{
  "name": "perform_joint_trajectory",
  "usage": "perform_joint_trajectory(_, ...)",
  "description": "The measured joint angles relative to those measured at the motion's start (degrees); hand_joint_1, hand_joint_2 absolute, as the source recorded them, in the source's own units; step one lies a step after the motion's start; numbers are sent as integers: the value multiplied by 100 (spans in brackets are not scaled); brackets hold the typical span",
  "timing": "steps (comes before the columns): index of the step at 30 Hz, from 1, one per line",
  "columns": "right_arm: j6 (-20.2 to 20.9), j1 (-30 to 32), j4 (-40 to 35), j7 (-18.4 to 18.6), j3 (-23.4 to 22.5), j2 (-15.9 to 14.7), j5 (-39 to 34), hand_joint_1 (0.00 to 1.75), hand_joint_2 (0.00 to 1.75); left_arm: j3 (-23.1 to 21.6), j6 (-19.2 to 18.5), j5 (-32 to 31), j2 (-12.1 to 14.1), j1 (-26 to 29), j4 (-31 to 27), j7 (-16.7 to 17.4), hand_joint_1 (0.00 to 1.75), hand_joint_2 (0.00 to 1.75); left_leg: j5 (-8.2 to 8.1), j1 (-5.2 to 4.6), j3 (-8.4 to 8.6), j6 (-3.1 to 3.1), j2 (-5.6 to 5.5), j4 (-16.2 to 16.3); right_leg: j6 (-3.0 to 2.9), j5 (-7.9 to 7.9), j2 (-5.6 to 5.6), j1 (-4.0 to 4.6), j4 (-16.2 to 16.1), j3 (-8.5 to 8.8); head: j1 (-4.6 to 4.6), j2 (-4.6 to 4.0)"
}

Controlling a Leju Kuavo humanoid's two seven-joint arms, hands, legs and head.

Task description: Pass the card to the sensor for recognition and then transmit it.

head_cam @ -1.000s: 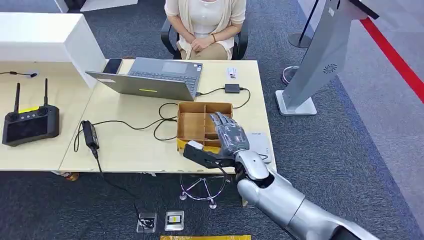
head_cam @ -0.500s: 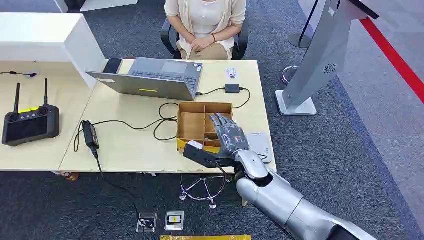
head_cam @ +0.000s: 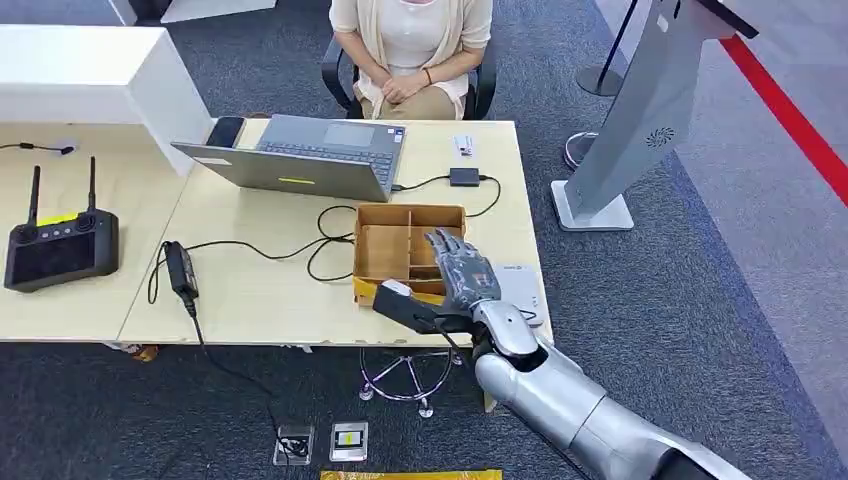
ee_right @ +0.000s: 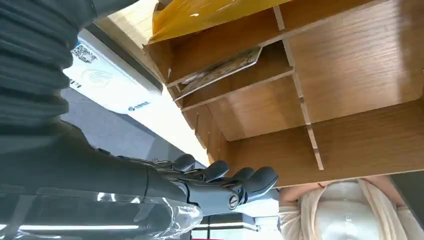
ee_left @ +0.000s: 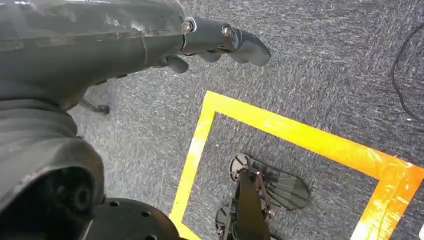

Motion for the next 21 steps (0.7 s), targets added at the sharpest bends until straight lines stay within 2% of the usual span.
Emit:
perform_joint_trajectory(12,2,4,61,170,-35,-35,9,0,175,0,-11,-42,2,0,0,0,0,0,0,0,1,0,1,0,0,0,1,0,0,0,0,0)
perform_joint_trajectory(21,7,4,118,63,-125,-48,50,0,175,0,-11,-57,2,-1,0,0,0,0,0,0,1,0,2,0,0,0,2,0,0,0,2,0)
